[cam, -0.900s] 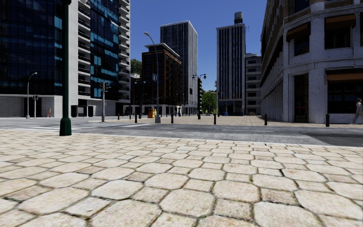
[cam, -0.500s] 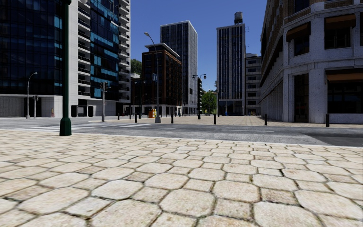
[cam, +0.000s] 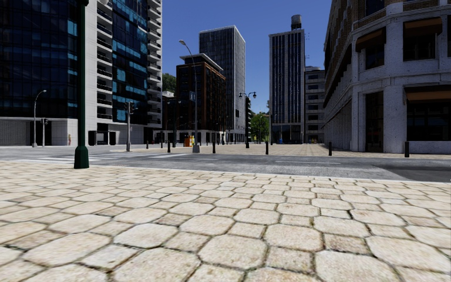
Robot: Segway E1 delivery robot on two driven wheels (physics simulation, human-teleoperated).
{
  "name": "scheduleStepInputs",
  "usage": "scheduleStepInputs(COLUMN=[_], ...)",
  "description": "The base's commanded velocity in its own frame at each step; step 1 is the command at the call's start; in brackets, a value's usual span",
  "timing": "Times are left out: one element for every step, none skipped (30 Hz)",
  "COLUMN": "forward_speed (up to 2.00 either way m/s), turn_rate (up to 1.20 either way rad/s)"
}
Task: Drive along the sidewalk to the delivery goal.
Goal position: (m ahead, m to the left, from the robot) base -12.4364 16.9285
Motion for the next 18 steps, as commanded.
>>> scheduleStepInputs(forward_speed=[0.0, 0.0, 0.0, 0.0, 0.0, 0.0, 0.0, 0.0, 0.11, 0.52, 0.52, 0.87, 0.99, 1.04, 1.04, 1.06, 1.08, 1.09], turn_rate=[0.0, 0.0, 0.0, 0.0, 0.05, 0.09, 0.09, 0.1, 0.1, 0.1, 0.1, 0.1, 0.1, 0.13, 0.13, 0.16, 0.19, 0.22])
